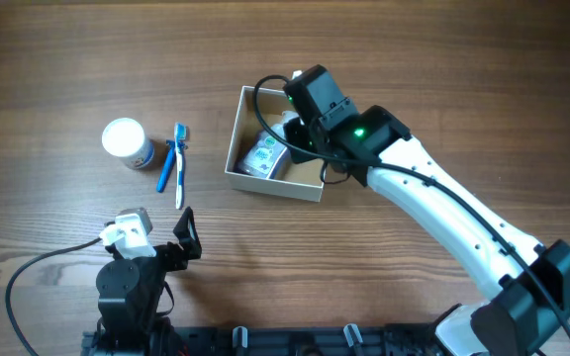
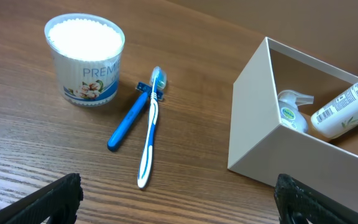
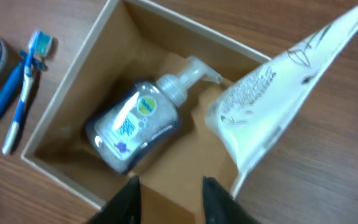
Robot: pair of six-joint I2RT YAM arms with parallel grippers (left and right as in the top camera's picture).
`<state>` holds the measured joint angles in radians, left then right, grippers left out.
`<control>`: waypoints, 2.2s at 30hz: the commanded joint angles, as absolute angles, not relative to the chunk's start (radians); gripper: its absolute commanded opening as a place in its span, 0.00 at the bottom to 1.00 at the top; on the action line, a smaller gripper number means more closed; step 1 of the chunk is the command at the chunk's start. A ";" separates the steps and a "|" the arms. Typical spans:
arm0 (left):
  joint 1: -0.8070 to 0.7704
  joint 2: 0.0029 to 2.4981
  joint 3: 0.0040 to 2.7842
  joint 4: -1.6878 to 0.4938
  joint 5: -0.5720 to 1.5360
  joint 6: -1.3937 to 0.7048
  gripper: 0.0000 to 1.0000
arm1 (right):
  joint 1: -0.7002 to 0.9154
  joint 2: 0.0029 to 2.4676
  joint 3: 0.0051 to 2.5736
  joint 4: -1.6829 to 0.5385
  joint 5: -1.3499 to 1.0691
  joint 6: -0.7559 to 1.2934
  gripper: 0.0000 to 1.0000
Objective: Pack container
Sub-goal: 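Place the pump bottle into the box and withdraw right gripper, then reach the left gripper to the cotton-swab tub and grasp it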
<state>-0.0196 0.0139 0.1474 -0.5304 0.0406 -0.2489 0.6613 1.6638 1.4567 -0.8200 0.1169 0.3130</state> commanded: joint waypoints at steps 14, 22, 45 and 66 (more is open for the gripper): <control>-0.024 0.006 0.145 -0.527 0.052 -0.243 1.00 | 0.124 1.375 1.474 -0.996 0.028 0.552 1.00; -0.024 0.006 0.145 -0.485 0.052 -0.243 1.00 | -0.024 1.402 1.473 -1.010 -0.035 0.553 1.00; 0.007 0.969 0.991 -0.617 -0.058 -0.279 1.00 | -0.024 1.402 1.473 -1.010 -0.035 0.552 1.00; 0.195 1.705 1.239 -0.603 -0.047 -0.189 1.00 | -0.024 1.402 1.473 -1.010 -0.035 0.552 1.00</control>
